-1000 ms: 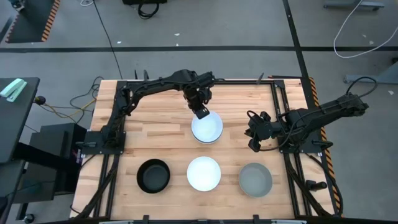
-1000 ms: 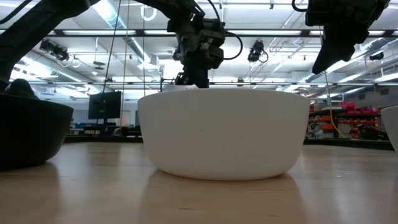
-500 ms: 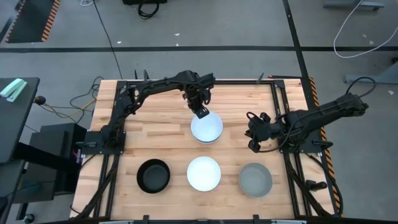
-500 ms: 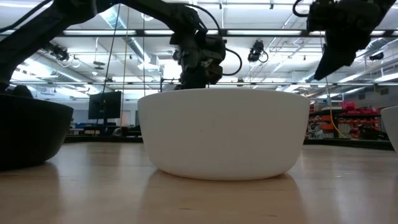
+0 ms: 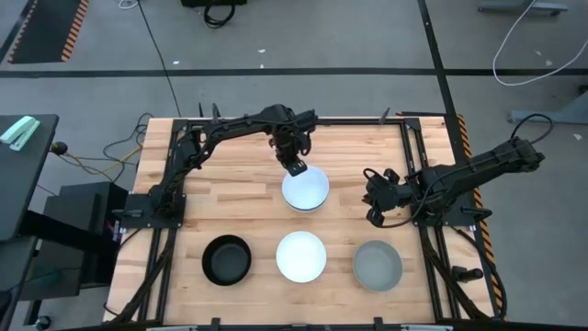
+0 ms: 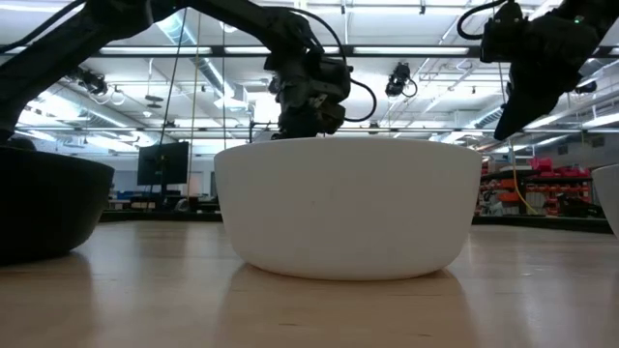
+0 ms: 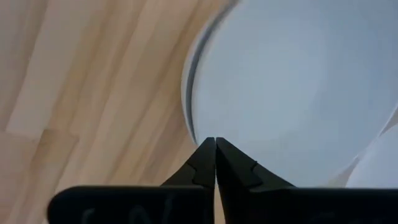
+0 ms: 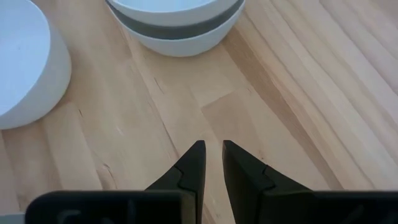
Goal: Nest bowls inside each other
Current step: Stack the black bowl on the top white bowl
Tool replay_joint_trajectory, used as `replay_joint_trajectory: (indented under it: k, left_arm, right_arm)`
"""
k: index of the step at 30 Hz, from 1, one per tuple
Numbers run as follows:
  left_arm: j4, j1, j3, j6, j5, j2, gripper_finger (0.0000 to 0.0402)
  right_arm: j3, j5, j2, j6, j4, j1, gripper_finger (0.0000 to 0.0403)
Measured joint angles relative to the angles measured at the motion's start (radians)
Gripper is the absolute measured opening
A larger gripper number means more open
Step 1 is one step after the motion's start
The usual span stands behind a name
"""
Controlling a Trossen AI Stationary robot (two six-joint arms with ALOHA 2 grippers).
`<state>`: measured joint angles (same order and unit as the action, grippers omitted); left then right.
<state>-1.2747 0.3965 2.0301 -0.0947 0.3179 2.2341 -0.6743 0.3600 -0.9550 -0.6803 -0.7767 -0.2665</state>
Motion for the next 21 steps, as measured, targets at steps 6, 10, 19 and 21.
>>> replay_joint_trajectory:
  k: [6,10,19,21]
  left_arm:
    - [-0.126,0.000,0.004,0.011,0.000,-0.001,0.0053]
    - [-0.201,-0.012,0.004,0.012,-0.001,-0.005,0.0058]
    - [-0.248,-0.092,0.004,0.029,-0.052,-0.079,0.0044]
    - [-0.254,-0.117,0.004,0.025,-0.065,-0.104,0.0044]
  right_arm:
    - [0.000,-0.025,0.000,-0.058,0.001,0.000,0.0061]
    - [0.000,-0.048,0.000,-0.091,0.001,0.000,0.0061]
    - [0.000,-0.055,0.000,-0.129,0.001,0.000,0.0061]
    - [0.000,-0.055,0.000,-0.131,0.001,-0.001,0.0061]
